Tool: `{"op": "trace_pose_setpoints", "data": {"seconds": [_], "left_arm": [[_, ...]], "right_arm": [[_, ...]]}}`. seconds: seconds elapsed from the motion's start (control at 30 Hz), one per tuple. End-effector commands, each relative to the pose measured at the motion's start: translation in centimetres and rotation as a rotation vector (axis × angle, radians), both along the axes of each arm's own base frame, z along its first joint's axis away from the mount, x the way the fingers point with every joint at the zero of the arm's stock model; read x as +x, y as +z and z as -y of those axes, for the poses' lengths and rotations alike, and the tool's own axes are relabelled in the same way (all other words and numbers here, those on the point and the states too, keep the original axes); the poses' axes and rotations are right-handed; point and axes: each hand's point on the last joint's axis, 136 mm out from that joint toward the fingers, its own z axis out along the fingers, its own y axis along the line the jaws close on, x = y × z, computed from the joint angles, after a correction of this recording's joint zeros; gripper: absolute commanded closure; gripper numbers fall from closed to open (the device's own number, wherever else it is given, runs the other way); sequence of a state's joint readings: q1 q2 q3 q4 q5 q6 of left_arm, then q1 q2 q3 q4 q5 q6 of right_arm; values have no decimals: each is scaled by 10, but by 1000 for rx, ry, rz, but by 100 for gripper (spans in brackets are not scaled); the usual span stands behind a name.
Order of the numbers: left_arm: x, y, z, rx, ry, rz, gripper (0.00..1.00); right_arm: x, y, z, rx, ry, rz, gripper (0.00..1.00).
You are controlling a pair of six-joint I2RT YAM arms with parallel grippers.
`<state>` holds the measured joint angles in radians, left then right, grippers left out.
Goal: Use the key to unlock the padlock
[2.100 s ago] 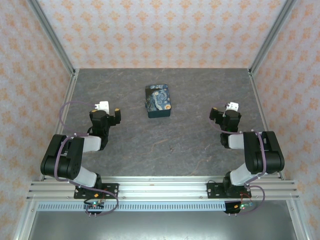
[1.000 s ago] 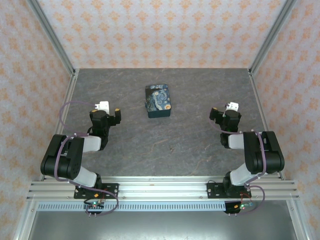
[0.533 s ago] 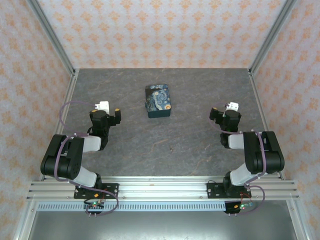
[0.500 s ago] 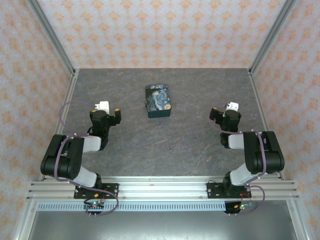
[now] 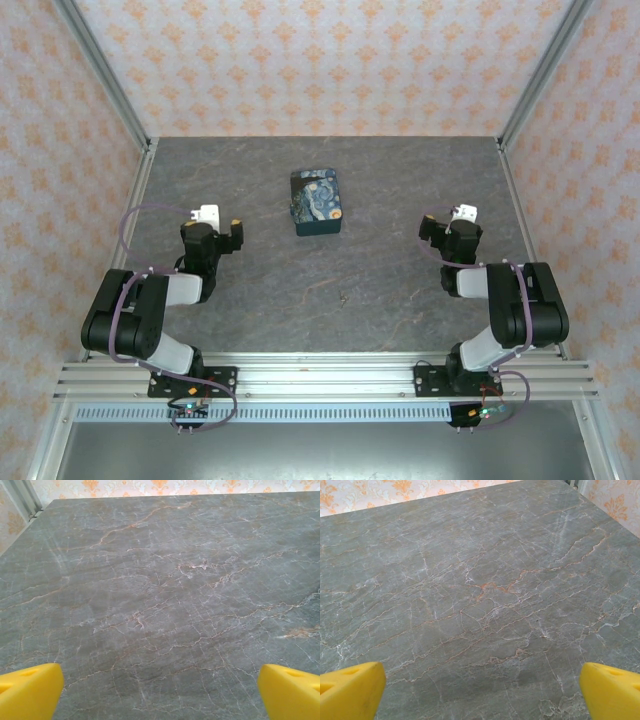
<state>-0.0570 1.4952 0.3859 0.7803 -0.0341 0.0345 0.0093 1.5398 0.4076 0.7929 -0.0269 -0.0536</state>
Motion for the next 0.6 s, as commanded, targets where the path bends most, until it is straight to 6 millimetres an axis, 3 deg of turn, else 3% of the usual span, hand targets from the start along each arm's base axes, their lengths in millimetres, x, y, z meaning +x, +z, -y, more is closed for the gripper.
{"op": "trace_pose_setpoints", "data": {"seconds": [0.0,0.13,0.3,0.4,0.5,0.57], "left_arm": [[0,9,5,8,-36,41,0],[-1,9,9,7,-69,49,0],[3,9,-19,13,120,19,0],[2,10,-21,14,130,25,0],[2,9,5,14,-40,36,0],[0,9,8,13,-57,47,0]], "right_arm": [[2,7,1,11,-2,25,1],[1,7,1,10,-4,26,1],[2,7,1,11,-3,25,1],[1,8,2,10,-5,26,1],[2,8,1,11,-3,26,1],[1,7,1,10,-4,25,1]]}}
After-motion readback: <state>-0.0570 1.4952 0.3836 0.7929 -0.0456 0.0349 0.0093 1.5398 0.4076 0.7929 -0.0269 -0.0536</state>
